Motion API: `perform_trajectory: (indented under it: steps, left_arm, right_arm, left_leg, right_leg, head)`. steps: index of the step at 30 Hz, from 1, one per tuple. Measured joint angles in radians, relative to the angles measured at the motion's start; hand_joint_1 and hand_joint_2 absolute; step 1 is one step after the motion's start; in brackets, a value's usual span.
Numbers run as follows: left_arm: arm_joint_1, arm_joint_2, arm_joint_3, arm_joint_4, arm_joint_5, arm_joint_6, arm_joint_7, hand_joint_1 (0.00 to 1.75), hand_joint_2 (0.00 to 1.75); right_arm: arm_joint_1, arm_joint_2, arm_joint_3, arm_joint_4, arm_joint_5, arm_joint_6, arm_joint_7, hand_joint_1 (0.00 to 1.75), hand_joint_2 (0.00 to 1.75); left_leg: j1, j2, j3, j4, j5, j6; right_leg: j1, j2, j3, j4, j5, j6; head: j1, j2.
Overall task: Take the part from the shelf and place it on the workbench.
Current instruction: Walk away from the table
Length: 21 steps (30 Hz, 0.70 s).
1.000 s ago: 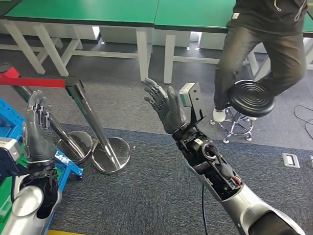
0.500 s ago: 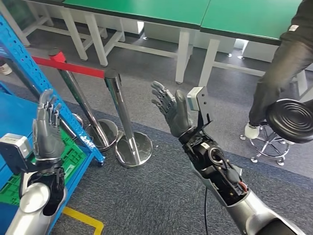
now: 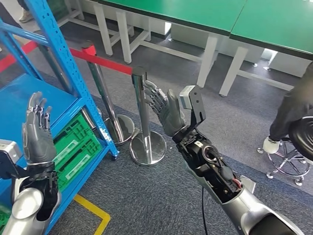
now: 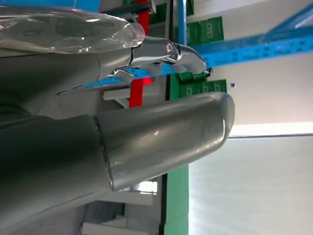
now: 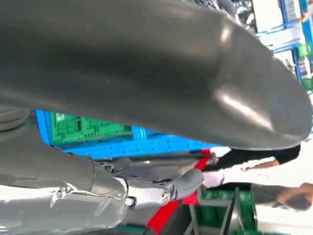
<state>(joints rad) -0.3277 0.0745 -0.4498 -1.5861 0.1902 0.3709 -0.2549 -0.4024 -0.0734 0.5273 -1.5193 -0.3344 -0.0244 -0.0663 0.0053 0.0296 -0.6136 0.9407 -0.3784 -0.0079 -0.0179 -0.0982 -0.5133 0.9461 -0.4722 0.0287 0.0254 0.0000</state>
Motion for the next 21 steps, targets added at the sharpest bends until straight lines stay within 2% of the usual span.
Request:
perform_trajectory:
  steps: [2, 4, 5, 6, 7, 8, 9, 10, 11, 12, 13, 14, 15, 16, 17, 19, 20, 21]
  left_arm:
    - [-0.002, -0.001, 0.000, -0.002, -0.003, -0.002, 0.000, 0.00, 0.00]
    - [-0.002, -0.002, 0.000, -0.003, -0.004, -0.005, 0.001, 0.00, 0.00]
    - [-0.001, -0.003, 0.000, -0.003, -0.005, -0.005, 0.002, 0.00, 0.00]
    - [0.001, -0.003, 0.000, -0.003, -0.005, -0.006, 0.002, 0.00, 0.00]
    - [0.003, -0.003, 0.000, -0.003, -0.005, -0.006, 0.003, 0.00, 0.00]
    - [0.003, -0.003, 0.000, -0.003, -0.005, -0.006, 0.003, 0.00, 0.00]
    - [0.003, -0.003, 0.000, -0.003, -0.005, -0.007, 0.003, 0.00, 0.00]
    - [0.003, -0.003, 0.000, -0.004, -0.005, -0.007, 0.003, 0.00, 0.00]
    - [0.002, -0.003, 0.000, -0.004, -0.005, -0.007, 0.003, 0.00, 0.00]
    - [0.001, -0.003, 0.000, -0.004, -0.005, -0.007, 0.003, 0.00, 0.00]
    - [0.001, -0.003, 0.000, -0.004, -0.005, -0.007, 0.003, 0.00, 0.00]
    - [0.001, -0.002, 0.000, -0.004, -0.005, -0.007, 0.003, 0.00, 0.00]
    - [0.002, -0.002, 0.000, -0.004, -0.005, -0.007, 0.004, 0.00, 0.00]
    - [0.001, -0.001, 0.000, -0.005, -0.005, -0.007, 0.004, 0.00, 0.00]
    - [-0.001, 0.000, 0.000, -0.006, -0.005, -0.007, 0.004, 0.00, 0.00]
    - [-0.007, 0.000, 0.000, -0.008, -0.005, -0.008, 0.004, 0.00, 0.00]
    - [-0.008, 0.000, 0.000, -0.008, -0.004, -0.009, 0.004, 0.00, 0.00]
    - [-0.007, 0.000, 0.000, -0.008, -0.004, -0.011, 0.004, 0.00, 0.00]
  right_arm:
    - [-0.001, 0.000, -0.001, -0.001, 0.000, 0.000, 0.000, 0.00, 0.00]
    - [0.001, 0.000, -0.002, -0.001, 0.001, 0.000, 0.001, 0.00, 0.00]
    - [0.002, 0.000, -0.001, -0.001, 0.001, 0.000, 0.001, 0.00, 0.00]
    - [0.003, 0.000, -0.001, 0.000, 0.001, 0.000, 0.002, 0.00, 0.00]
    - [0.004, 0.000, -0.001, 0.000, 0.001, 0.001, 0.002, 0.00, 0.00]
    - [0.004, 0.000, -0.002, 0.000, 0.003, 0.001, 0.002, 0.00, 0.00]
    - [0.003, 0.000, -0.003, 0.001, 0.005, 0.002, 0.001, 0.00, 0.00]
    - [0.003, 0.000, -0.004, 0.001, 0.008, 0.005, 0.001, 0.00, 0.00]
    - [0.002, 0.000, -0.004, 0.001, 0.010, 0.007, 0.000, 0.00, 0.00]
    - [0.001, 0.000, -0.004, 0.002, 0.012, 0.010, 0.000, 0.00, 0.00]
    - [0.001, 0.000, -0.003, 0.003, 0.014, 0.012, 0.000, 0.00, 0.00]
    - [0.000, 0.000, -0.003, 0.003, 0.014, 0.013, 0.000, 0.00, 0.00]
    - [-0.001, 0.001, -0.003, 0.003, 0.014, 0.013, 0.000, 0.00, 0.00]
    - [-0.003, 0.002, -0.003, 0.003, 0.015, 0.014, -0.001, 0.00, 0.00]
    - [-0.006, 0.003, -0.003, 0.003, 0.015, 0.014, -0.001, 0.00, 0.00]
    - [-0.010, 0.004, -0.004, 0.003, 0.015, 0.014, -0.002, 0.00, 0.00]
    - [-0.010, 0.004, -0.004, 0.004, 0.015, 0.014, -0.002, 0.00, 0.00]
    - [-0.010, 0.004, -0.004, 0.004, 0.015, 0.014, -0.001, 0.00, 0.00]
  left_leg:
    - [0.006, -0.019, 0.005, -0.004, 0.001, 0.012]
    - [0.008, -0.039, 0.007, -0.005, 0.000, 0.021]
    - [0.007, -0.050, 0.007, -0.005, 0.000, 0.022]
    - [0.006, -0.062, 0.007, -0.005, -0.001, 0.023]
    - [0.005, -0.075, 0.008, -0.003, -0.001, 0.023]
    - [0.005, -0.090, 0.008, -0.002, -0.002, 0.022]
    - [0.005, -0.104, 0.009, 0.001, -0.003, 0.020]
    - [0.004, -0.118, 0.008, 0.004, -0.004, 0.017]
    - [0.004, -0.131, 0.004, 0.009, -0.006, 0.012]
    - [0.006, -0.142, -0.001, 0.013, -0.005, 0.007]
    - [0.007, -0.152, -0.006, 0.014, -0.002, 0.001]
    - [0.010, -0.164, -0.011, 0.013, 0.001, -0.006]
    - [0.012, -0.167, -0.014, 0.013, 0.003, -0.012]
    - [0.009, -0.152, -0.019, 0.021, -0.003, -0.017]
    - [0.007, -0.125, -0.033, 0.049, -0.018, -0.022]
    - [0.004, -0.063, -0.092, 0.167, -0.074, -0.030]
    - [0.006, -0.048, -0.129, 0.239, -0.101, -0.034]
    - [0.008, -0.041, -0.157, 0.290, -0.115, -0.037]
  right_leg:
    - [-0.005, 0.034, -0.019, 0.048, -0.035, 0.007]
    - [-0.005, 0.079, -0.083, 0.182, -0.101, 0.008]
    - [-0.004, 0.088, -0.120, 0.255, -0.126, 0.008]
    - [-0.003, 0.093, -0.148, 0.305, -0.136, 0.008]
    - [-0.003, 0.095, -0.158, 0.314, -0.124, 0.007]
    - [-0.003, 0.097, -0.148, 0.281, -0.092, 0.005]
    - [-0.003, 0.106, -0.122, 0.213, -0.048, 0.002]
    - [-0.005, 0.128, -0.092, 0.140, -0.013, -0.002]
    - [-0.007, 0.149, -0.064, 0.079, 0.010, -0.005]
    - [-0.007, 0.167, -0.048, 0.042, 0.019, -0.007]
    - [-0.006, 0.175, -0.041, 0.031, 0.015, -0.010]
    - [-0.004, 0.167, -0.038, 0.028, 0.016, -0.012]
    - [-0.004, 0.156, -0.036, 0.027, 0.018, -0.017]
    - [-0.006, 0.144, -0.033, 0.024, 0.020, -0.023]
    - [-0.008, 0.131, -0.031, 0.021, 0.021, -0.030]
    - [-0.007, 0.104, -0.028, 0.018, 0.021, -0.040]
    - [-0.006, 0.091, -0.029, 0.018, 0.020, -0.043]
    - [-0.004, 0.077, -0.029, 0.018, 0.019, -0.044]
  head:
    - [0.004, 0.000]
    - [0.015, 0.000]
    - [0.021, 0.000]
    - [0.024, 0.000]
    - [0.026, 0.000]
    - [0.029, 0.000]
    - [0.033, 0.000]
    - [0.036, 0.000]
    - [0.038, 0.000]
    - [0.038, 0.000]
    - [0.036, 0.000]
    - [0.036, 0.000]
    - [0.037, 0.000]
    - [0.035, 0.000]
    - [0.028, 0.000]
    - [0.011, 0.000]
    - [0.005, 0.000]
    - [0.002, 0.000]
